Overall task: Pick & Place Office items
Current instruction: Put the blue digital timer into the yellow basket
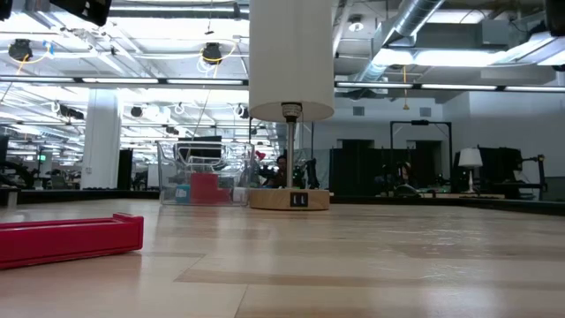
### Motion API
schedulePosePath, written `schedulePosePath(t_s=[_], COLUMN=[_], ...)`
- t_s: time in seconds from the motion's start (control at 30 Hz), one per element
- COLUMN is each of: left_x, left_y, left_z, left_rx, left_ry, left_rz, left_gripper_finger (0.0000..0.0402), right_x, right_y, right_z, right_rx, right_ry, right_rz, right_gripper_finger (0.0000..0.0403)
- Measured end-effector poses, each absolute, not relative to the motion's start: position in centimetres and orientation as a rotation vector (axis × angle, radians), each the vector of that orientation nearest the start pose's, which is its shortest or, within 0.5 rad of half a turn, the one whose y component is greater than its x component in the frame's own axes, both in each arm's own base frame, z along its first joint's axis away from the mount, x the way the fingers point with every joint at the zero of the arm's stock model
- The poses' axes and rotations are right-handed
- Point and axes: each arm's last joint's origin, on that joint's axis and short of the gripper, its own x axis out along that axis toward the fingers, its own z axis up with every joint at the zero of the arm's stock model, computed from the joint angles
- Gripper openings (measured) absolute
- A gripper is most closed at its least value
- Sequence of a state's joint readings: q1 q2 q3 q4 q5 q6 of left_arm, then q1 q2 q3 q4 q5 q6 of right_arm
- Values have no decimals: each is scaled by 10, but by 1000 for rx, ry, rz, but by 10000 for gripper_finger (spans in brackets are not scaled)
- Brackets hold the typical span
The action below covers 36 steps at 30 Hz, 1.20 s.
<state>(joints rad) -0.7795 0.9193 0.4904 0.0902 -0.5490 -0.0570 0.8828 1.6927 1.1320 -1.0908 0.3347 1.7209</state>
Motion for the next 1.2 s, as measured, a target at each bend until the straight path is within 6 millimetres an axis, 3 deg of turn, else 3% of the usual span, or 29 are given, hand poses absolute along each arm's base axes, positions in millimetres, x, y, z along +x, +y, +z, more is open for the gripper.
schedulePosePath(t_s=[0.23,0.8,0.97,1.2], left_x=[149,149,149,149], left_y=[-126,-126,-126,-126], left_z=[236,236,236,236], left_rx=[146,148,148,147], left_ry=[269,268,268,267], left_rz=[-220,-221,-221,-221], left_gripper_finger=[182,182,182,182], right_x=[194,189,188,194], right_y=[224,219,219,214], right_z=[166,133,132,134], right_rx=[515,548,572,563], right_ry=[1230,1253,1261,1253], right_rz=[-774,-771,-774,-765], right_gripper_finger=[304,297,248,129])
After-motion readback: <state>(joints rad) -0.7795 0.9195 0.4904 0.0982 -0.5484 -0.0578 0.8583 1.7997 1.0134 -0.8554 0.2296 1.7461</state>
